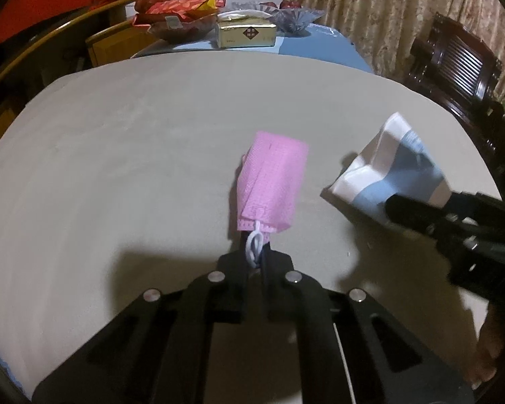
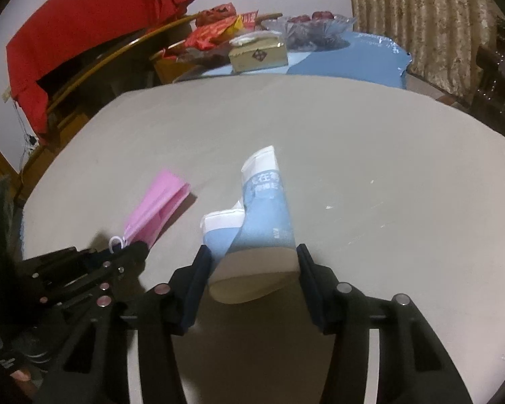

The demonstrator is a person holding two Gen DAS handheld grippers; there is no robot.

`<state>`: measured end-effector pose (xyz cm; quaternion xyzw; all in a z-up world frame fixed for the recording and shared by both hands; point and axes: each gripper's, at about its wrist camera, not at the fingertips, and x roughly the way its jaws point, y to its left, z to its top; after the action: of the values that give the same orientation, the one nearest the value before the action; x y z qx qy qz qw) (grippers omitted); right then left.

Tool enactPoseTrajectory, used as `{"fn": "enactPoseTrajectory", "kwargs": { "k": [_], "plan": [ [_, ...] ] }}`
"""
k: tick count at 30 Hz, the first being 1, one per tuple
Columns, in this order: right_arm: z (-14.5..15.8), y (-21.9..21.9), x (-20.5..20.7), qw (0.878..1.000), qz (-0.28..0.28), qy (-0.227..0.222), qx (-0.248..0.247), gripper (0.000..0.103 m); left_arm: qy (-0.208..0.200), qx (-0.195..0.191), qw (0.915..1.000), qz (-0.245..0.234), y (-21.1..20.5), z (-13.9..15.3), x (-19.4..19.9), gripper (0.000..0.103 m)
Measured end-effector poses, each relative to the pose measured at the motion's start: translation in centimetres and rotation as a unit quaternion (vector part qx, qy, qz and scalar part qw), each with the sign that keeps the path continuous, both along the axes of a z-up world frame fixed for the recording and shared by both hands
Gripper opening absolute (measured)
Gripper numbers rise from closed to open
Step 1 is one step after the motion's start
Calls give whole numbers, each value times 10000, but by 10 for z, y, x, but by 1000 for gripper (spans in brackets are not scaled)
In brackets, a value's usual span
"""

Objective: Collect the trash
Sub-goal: 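Grasp the white-and-blue paper cup with the right gripper while the left lifts the mask, then carry the pink mask and paper cup over the black bin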

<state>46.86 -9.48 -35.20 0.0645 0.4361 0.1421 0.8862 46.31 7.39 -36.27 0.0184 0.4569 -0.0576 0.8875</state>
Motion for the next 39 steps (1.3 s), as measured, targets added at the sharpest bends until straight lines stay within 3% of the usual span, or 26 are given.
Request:
{"fn": "enactPoseTrajectory", "kwargs": {
  "k": [8,20,27,39],
  "plan": [
    [27,-23,-21,9998,-136,-147,50,51,-105,-25,9999,53,-9,27,-15,5],
    [88,-73,-78,9978,-458,-485,40,51,-376,-32,9993,40,-47,96,-73,5],
    [119,-120,-128,9950,-767,-642,-43,51,-541,-22,9982,-254,-97,130,-114,5],
    [144,-218,-204,9861,-1422,-756,-399,51,-582,-70,9956,-734,-199,157,-176,5]
  ]
}}
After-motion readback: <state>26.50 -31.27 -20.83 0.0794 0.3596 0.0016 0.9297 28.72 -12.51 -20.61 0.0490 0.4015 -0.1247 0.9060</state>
